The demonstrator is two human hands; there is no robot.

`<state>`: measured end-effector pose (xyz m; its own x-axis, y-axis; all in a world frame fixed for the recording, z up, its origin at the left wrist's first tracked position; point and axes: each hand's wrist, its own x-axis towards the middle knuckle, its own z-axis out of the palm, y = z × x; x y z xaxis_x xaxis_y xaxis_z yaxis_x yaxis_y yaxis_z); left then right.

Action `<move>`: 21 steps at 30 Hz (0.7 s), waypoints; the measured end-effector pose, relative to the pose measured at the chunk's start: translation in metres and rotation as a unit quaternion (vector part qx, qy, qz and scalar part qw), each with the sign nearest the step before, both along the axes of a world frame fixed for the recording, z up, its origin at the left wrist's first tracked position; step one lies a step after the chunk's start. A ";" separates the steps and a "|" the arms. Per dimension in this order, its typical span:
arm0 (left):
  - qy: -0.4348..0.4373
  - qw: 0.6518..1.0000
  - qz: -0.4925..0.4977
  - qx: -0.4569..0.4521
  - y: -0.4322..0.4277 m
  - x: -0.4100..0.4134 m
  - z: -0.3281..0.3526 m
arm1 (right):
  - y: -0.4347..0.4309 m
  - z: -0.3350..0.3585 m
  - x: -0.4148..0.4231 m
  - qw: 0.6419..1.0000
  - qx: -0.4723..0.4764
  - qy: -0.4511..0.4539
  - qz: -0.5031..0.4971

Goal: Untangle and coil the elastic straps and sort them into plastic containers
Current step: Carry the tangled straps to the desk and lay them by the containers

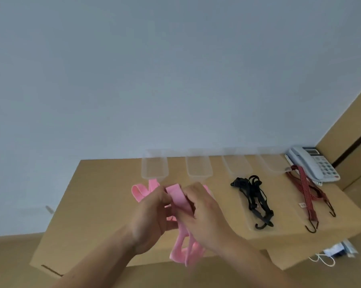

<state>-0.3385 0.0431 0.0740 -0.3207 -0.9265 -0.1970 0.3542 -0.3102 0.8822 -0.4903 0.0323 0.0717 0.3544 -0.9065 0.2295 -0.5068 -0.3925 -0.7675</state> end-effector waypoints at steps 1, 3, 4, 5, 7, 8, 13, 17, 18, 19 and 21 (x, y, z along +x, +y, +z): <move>0.014 1.000 -0.015 -0.007 -0.010 0.003 0.000 | -0.007 0.000 0.003 1.000 -0.007 0.015 -0.023; 0.012 0.999 -0.046 -0.022 -0.025 0.008 -0.001 | -0.019 -0.002 0.008 0.998 0.009 0.021 -0.064; 0.001 0.998 -0.053 -0.022 -0.031 0.009 -0.004 | -0.022 -0.003 0.010 0.997 0.022 0.017 -0.075; -0.009 0.999 -0.049 -0.014 -0.037 0.009 -0.008 | -0.026 -0.004 0.011 0.996 0.029 0.016 -0.080; -0.037 0.999 -0.008 0.015 -0.049 0.010 -0.021 | -0.035 -0.008 0.012 0.996 0.038 0.034 -0.069; -0.053 0.998 0.012 0.026 -0.055 0.010 -0.026 | -0.039 -0.011 0.012 0.996 0.044 0.042 -0.063; -0.059 0.997 0.004 0.045 -0.073 0.003 -0.039 | -0.047 -0.030 0.003 0.988 0.109 -0.035 -0.103; -0.105 0.993 0.020 0.045 -0.093 -0.006 -0.043 | -0.064 -0.049 -0.006 0.993 0.024 0.028 -0.112; -0.107 0.993 0.026 0.051 -0.097 -0.008 -0.044 | -0.068 -0.053 -0.011 0.993 0.023 0.026 -0.116; -0.112 0.992 0.028 0.056 -0.100 -0.011 -0.046 | -0.073 -0.056 -0.017 0.992 0.036 0.012 -0.122; -0.117 0.990 0.032 0.065 -0.107 -0.016 -0.053 | -0.083 -0.065 -0.034 0.987 0.086 -0.035 -0.131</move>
